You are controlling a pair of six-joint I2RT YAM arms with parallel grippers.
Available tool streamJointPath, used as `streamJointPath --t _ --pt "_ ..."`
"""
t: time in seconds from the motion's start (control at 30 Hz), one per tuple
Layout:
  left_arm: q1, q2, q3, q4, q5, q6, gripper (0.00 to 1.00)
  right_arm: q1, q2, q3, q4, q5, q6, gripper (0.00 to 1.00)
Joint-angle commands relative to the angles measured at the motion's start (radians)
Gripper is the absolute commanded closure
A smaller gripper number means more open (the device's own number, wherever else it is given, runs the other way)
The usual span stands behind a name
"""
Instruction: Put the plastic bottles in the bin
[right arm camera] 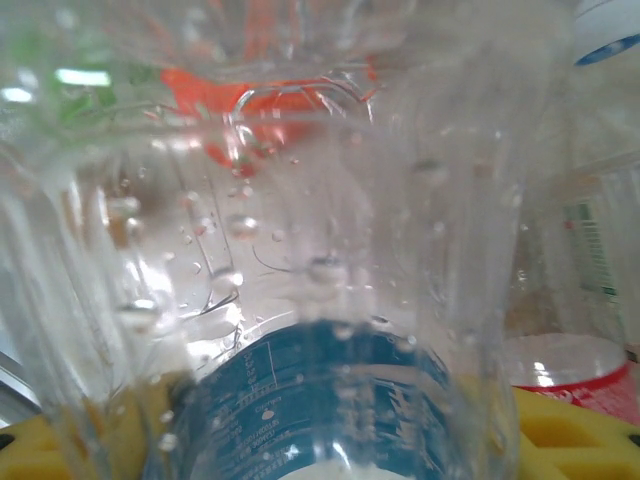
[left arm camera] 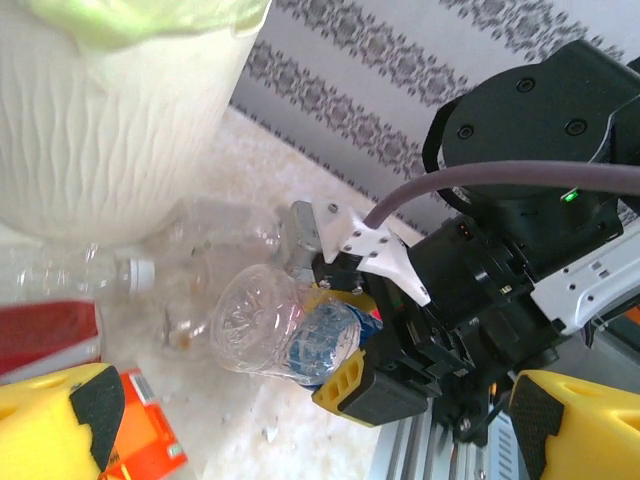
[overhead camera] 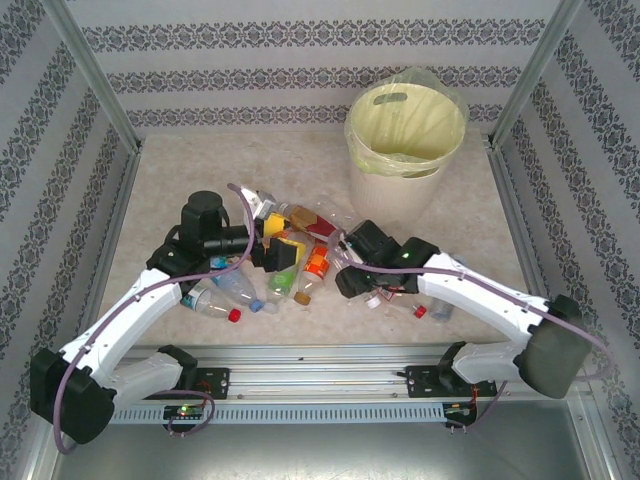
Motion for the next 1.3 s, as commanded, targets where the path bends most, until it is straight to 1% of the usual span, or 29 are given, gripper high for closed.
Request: streamJointPath --t 0.0,0.2,0.27,0.53,0.63,0.77,0.97,1.1,1.27 --pt "-0.014 0.025 0.022 0.18 0.048 -0.045 0.0 -0.024 -0.061 0.05 -0.032 0.006 0.047 0.4" --pt "-0.014 0.079 -0.011 0.395 0.071 -0.137 0.0 -0.074 -0.12 0.151 -0.028 0.013 0.052 0.41" --pt "-0.013 0.089 -0.004 0.407 0.089 -0.152 0.0 -0.088 -0.125 0.191 -0.026 0.023 0.046 0.41" --pt "-0.014 0.054 -0.043 0.486 0.033 -0.202 0.0 -0.141 -0.103 0.342 -0.006 0.037 0.012 0.41" --pt "-0.013 0.05 -0.053 0.511 0.014 -0.224 0.0 -0.172 -0.078 0.416 -0.011 0.033 -0.006 0.42" --pt "-0.013 0.049 -0.079 0.597 0.0 -0.275 0.0 -0.225 -0.035 0.513 -0.01 0.026 -0.029 0.42" --pt "-0.012 0.044 -0.092 0.638 -0.012 -0.304 0.0 -0.316 0.046 0.654 -0.008 0.019 -0.053 0.43" --pt "-0.008 0.042 -0.096 0.656 -0.013 -0.316 0.0 -0.36 0.109 0.751 -0.005 0.058 -0.071 0.44" --pt "-0.002 0.04 -0.092 0.646 -0.008 -0.314 0.0 -0.426 0.229 0.916 -0.033 0.063 -0.098 0.44"
